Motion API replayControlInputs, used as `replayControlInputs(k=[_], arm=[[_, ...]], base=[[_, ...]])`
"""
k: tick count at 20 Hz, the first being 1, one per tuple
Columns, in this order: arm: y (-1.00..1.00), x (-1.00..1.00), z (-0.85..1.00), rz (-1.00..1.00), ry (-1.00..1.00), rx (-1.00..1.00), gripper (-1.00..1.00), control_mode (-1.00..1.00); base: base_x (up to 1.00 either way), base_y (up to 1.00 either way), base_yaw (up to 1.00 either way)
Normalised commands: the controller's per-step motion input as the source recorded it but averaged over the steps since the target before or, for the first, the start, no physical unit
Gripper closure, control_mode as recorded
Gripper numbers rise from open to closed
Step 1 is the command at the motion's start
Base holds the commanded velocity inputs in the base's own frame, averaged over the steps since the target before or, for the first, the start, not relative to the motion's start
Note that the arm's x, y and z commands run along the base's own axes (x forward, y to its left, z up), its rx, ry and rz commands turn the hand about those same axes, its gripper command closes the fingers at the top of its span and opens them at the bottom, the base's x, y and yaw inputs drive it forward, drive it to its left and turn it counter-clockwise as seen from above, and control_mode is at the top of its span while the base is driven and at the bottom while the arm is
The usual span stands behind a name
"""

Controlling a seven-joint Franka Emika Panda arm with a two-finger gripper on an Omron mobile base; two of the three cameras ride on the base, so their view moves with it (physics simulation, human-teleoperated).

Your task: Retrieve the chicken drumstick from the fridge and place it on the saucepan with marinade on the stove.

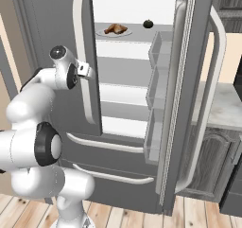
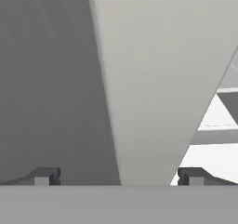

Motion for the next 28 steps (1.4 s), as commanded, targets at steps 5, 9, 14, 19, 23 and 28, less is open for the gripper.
replayControlInputs(k=[5,9,14,19,23,28], arm=[[-0.45,0.03,-0.07,-0.03,-0.04,0.03,-1.00,-1.00],[-0.45,0.00,-0.01,0.00,-0.22,0.02,-1.00,-1.00],[-0.05,0.19,-0.02,0.03,-0.27,0.00,-1.00,-1.00],[0.60,0.44,0.05,-0.02,0.00,-0.01,-1.00,-1.00],[0.37,0.35,0.24,-0.01,0.05,-0.07,-1.00,-1.00],[0.01,0.34,-0.01,0.00,-0.01,-0.01,-1.00,-1.00]], base=[[0.00,0.00,0.00],[0.00,0.00,0.00],[0.00,0.00,0.00],[0.00,0.00,0.00],[0.00,0.00,0.00],[0.00,0.00,0.00]])
